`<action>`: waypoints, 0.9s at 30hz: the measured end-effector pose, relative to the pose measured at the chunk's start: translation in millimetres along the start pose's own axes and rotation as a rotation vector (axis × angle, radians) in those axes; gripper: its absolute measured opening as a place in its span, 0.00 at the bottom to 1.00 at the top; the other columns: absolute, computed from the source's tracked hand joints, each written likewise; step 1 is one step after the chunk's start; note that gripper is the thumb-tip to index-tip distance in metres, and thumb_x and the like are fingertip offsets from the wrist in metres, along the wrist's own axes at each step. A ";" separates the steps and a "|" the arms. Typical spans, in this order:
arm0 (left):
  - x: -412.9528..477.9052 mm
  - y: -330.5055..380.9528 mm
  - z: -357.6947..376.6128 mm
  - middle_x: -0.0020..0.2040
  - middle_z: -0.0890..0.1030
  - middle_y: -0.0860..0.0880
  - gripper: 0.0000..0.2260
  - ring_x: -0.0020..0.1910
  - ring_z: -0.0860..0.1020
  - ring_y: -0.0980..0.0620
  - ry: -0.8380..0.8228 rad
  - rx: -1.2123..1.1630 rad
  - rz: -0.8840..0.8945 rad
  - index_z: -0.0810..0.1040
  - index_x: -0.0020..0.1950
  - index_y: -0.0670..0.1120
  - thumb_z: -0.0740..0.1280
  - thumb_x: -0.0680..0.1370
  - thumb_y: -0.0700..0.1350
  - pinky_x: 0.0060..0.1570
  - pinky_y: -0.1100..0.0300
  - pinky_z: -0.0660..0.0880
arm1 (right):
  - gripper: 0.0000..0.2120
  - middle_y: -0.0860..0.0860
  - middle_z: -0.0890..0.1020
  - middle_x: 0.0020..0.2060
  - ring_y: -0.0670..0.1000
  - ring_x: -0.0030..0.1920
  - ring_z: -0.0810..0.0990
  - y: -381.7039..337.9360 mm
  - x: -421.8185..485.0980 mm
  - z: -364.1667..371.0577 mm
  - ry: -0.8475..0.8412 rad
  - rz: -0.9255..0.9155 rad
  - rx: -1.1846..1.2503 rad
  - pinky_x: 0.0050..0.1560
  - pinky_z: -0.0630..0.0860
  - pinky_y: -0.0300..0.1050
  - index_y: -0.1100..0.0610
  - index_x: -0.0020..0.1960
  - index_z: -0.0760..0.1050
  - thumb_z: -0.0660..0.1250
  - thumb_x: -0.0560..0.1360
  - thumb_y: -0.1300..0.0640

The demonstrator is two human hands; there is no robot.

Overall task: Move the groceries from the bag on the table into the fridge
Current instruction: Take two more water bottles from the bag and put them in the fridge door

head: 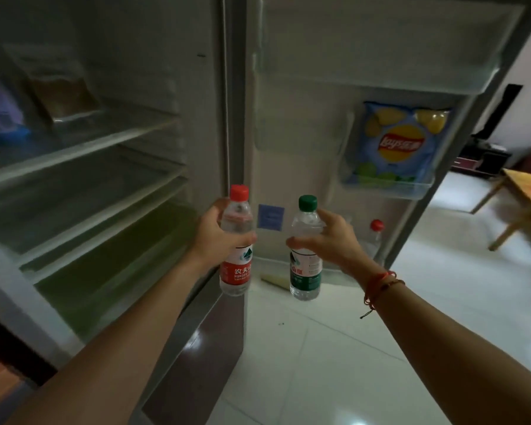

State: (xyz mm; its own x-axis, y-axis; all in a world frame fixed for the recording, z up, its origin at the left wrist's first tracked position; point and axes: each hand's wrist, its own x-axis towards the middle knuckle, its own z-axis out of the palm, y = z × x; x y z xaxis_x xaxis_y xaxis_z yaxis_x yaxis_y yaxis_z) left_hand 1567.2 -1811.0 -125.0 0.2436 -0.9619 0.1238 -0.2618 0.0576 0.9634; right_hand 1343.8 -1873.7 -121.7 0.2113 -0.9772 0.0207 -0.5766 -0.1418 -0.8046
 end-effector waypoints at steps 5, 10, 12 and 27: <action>11.5 0.5 29.7 0.48 0.84 0.52 0.21 0.47 0.83 0.51 -0.075 -0.001 0.034 0.76 0.51 0.56 0.80 0.66 0.38 0.50 0.52 0.79 | 0.42 0.51 0.83 0.57 0.54 0.55 0.83 19.4 -12.2 -21.1 0.086 0.077 0.040 0.58 0.81 0.58 0.54 0.69 0.74 0.81 0.58 0.44; 18.9 1.5 49.9 0.48 0.84 0.50 0.21 0.46 0.83 0.53 -0.126 0.005 0.043 0.77 0.55 0.49 0.80 0.66 0.38 0.51 0.53 0.80 | 0.39 0.52 0.83 0.57 0.55 0.56 0.83 31.6 -8.6 -29.2 0.114 0.103 0.074 0.59 0.80 0.60 0.53 0.69 0.74 0.82 0.61 0.47; 23.5 0.7 53.8 0.49 0.84 0.51 0.22 0.47 0.83 0.53 -0.128 0.018 0.045 0.77 0.56 0.49 0.80 0.66 0.39 0.51 0.52 0.79 | 0.40 0.52 0.83 0.57 0.55 0.57 0.82 33.6 -5.7 -29.3 0.117 0.110 0.074 0.60 0.80 0.60 0.53 0.70 0.74 0.82 0.61 0.48; 73.1 -16.8 67.0 0.52 0.82 0.53 0.26 0.51 0.81 0.54 -0.047 0.044 0.093 0.76 0.61 0.50 0.81 0.66 0.42 0.55 0.49 0.78 | 0.35 0.52 0.83 0.59 0.55 0.58 0.82 37.2 45.1 -9.4 0.131 0.088 0.113 0.62 0.78 0.61 0.52 0.68 0.74 0.82 0.64 0.50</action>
State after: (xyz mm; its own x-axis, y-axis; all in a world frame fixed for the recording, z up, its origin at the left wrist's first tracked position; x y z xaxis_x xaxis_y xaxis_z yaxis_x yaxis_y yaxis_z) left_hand 1526.8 -1900.1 -148.0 0.1727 -0.9644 0.2002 -0.3223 0.1368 0.9367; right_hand 1324.5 -1924.5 -145.0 0.0553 -0.9983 0.0184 -0.4944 -0.0434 -0.8682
